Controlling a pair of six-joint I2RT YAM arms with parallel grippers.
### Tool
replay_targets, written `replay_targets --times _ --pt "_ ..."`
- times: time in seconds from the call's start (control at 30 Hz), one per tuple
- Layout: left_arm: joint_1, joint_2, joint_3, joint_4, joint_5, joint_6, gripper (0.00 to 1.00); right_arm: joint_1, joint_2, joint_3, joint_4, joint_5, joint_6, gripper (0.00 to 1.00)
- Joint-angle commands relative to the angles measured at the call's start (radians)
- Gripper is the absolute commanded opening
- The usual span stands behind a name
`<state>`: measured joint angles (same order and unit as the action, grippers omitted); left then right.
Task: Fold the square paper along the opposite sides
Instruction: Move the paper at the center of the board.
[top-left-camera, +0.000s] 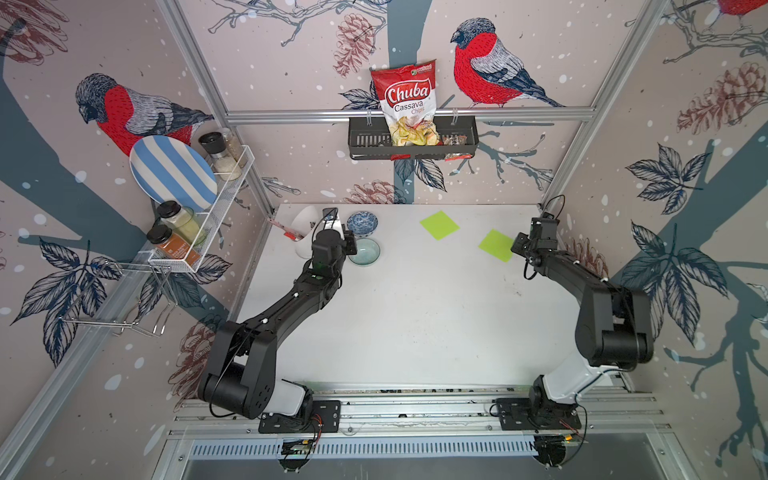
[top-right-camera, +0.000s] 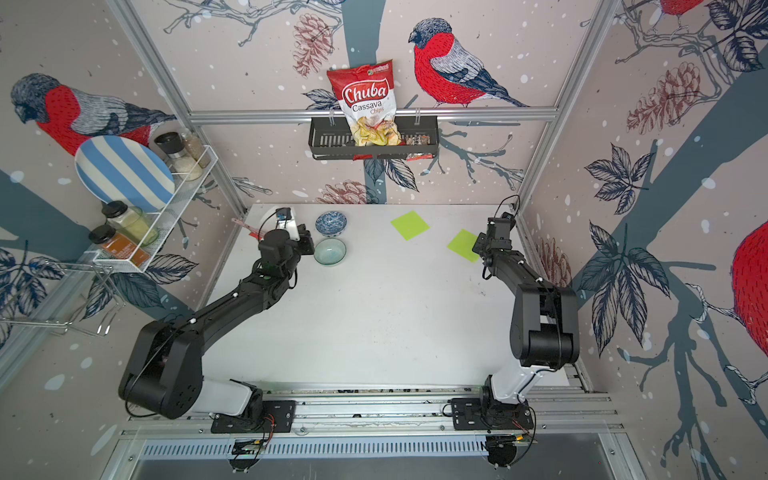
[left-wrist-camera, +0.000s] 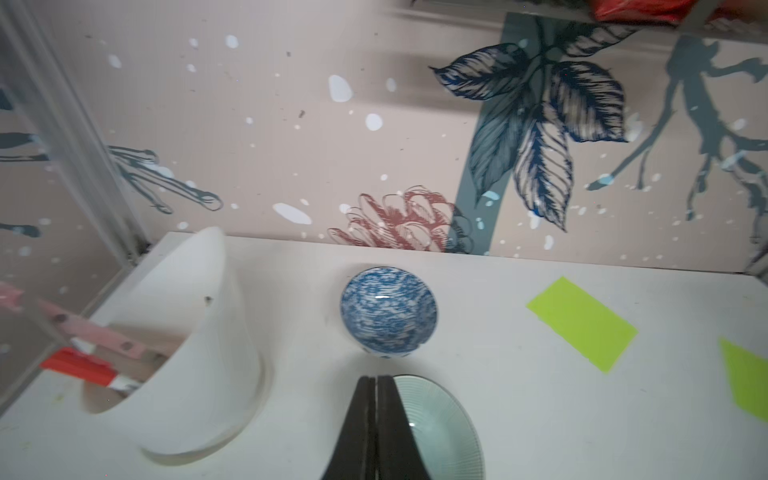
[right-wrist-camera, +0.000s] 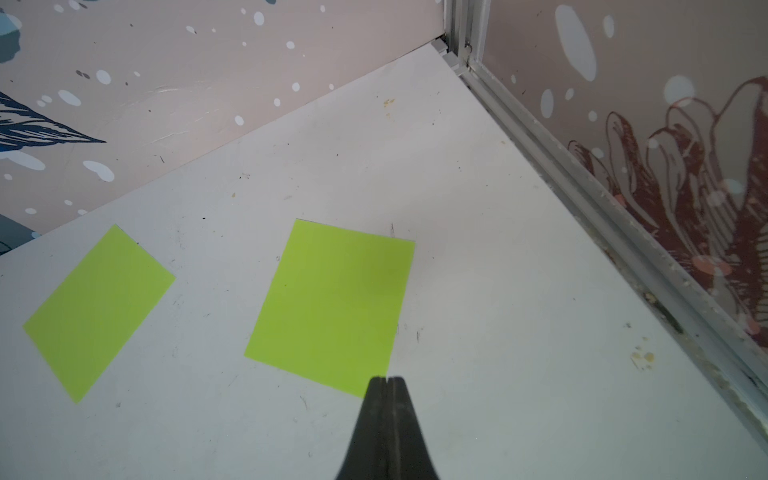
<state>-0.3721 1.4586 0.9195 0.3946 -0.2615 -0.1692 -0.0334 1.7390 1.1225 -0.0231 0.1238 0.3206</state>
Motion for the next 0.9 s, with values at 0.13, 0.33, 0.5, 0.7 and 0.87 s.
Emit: replay_targets --times 0.13,0.33,0.5,0.7,0.87 --pt "-0.184 0.082 0.143 -0.238 -0.034 -0.106 0.00 -0.013 0.226 0.215 -0.167 -0.138 -0.005 0.00" --pt "-0.302 0.157 0.206 -0.312 -0.024 -0.117 0.00 0.001 0.341 0.328 -0.213 -0.149 -0.021 0.00" --pt "-0.360 0.197 0.237 -0.340 -0.027 -0.118 0.00 0.000 0.406 0.404 -0.250 -0.144 -0.026 0.00" --pt "-0.385 0.219 0.242 -0.340 -0.017 -0.129 0.00 0.017 0.520 0.551 -0.382 -0.095 -0.059 0.00" --pt "-0.389 0.227 0.243 -0.362 -0.037 -0.126 0.00 0.063 0.610 0.670 -0.523 -0.012 -0.108 0.00"
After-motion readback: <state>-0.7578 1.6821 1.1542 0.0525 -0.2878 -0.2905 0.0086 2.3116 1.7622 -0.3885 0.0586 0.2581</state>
